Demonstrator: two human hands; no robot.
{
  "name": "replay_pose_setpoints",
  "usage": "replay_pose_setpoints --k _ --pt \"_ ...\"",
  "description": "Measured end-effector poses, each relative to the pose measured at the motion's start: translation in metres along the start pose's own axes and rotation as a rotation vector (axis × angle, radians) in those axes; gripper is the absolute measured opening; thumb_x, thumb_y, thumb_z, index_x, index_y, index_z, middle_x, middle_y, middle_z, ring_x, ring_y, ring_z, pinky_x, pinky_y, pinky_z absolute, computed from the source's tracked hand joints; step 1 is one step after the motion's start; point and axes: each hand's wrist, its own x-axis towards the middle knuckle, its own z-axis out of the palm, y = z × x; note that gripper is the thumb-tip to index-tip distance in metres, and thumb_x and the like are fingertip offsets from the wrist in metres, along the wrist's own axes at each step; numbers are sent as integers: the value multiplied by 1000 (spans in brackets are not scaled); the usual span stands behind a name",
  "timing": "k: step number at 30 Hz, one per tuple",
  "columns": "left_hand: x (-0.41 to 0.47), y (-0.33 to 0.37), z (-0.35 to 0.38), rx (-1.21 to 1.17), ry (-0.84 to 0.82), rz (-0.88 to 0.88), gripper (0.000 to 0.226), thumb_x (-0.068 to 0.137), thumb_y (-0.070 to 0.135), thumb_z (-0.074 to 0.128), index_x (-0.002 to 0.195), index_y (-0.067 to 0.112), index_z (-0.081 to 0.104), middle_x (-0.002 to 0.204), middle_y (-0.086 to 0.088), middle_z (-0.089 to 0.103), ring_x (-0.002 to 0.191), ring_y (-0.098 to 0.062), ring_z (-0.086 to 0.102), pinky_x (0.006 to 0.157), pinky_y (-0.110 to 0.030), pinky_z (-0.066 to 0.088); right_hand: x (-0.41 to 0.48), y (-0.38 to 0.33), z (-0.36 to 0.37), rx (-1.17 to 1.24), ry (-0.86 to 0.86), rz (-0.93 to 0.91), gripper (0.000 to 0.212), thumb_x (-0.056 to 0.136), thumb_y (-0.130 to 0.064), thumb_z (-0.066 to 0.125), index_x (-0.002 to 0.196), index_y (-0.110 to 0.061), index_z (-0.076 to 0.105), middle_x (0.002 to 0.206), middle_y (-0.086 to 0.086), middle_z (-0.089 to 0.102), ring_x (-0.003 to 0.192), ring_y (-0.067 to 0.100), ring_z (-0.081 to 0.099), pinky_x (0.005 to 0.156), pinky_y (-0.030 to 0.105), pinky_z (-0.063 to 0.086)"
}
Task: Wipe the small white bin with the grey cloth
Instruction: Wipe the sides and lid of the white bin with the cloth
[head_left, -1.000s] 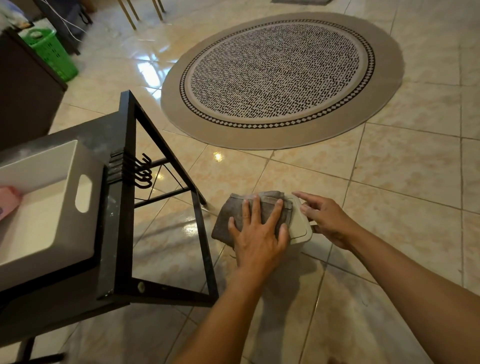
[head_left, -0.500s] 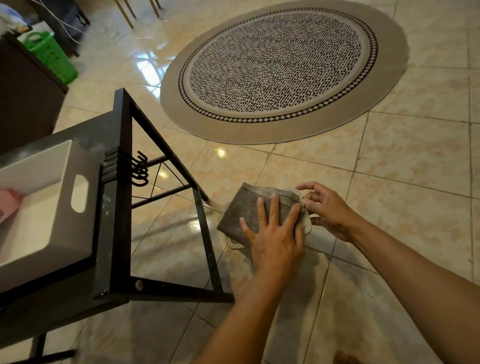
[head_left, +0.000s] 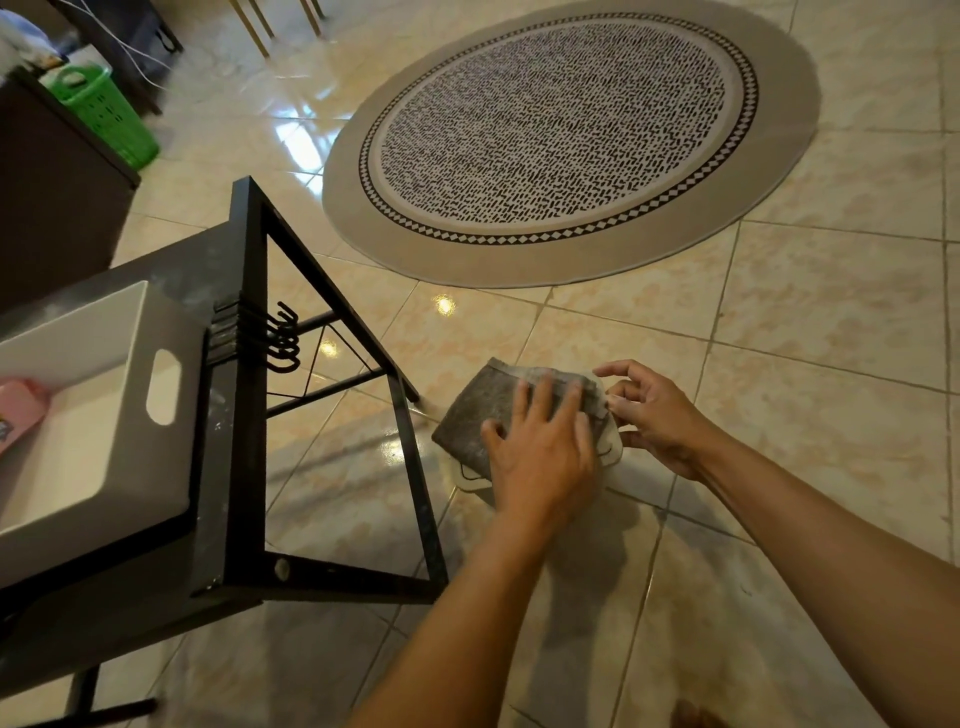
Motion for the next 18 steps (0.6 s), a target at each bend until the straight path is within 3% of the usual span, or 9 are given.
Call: replay_pose_setpoints --k 4,7,14,16,18 --pt "22 -38 -15 32 -80 57 62 94 64 25 152 47 12 165 3 -12 149 -23 -13 110 -65 -6 2 1 0 17 3 6 29 99 0 48 123 -13 56 77 6 56 67 16 60 56 28 54" --pt "19 -54 -7 141 -142 80 68 91 73 23 152 50 4 164 4 -14 149 -23 -16 112 -68 -4 2 2 0 40 2 5 28 98 0 50 124 -11 56 78 6 56 67 16 60 55 28 54" --pt "11 -9 11 46 6 -296 67 97 62 16 156 35 -3 164 -2 -16 148 -24 -20 114 -55 -11 0 0 1 0 6 -5 27 98 -2 51 121 -14 58 75 5 56 65 15 60 55 26 54" --pt "12 -16 7 19 36 -216 64 98 59 19 155 38 0 164 1 -16 148 -24 -20 114 -55 -11 0 2 0 -2 1 -2 27 98 -1 50 121 -15 58 77 6 56 66 16 60 56 28 55" --pt "7 -33 3 31 37 26 61 98 58 23 154 44 3 164 5 -14 148 -22 -20 116 -54 -11 -1 2 -1 12 -3 -1 28 98 -1 49 120 -15 57 78 7 56 69 18 59 58 30 55"
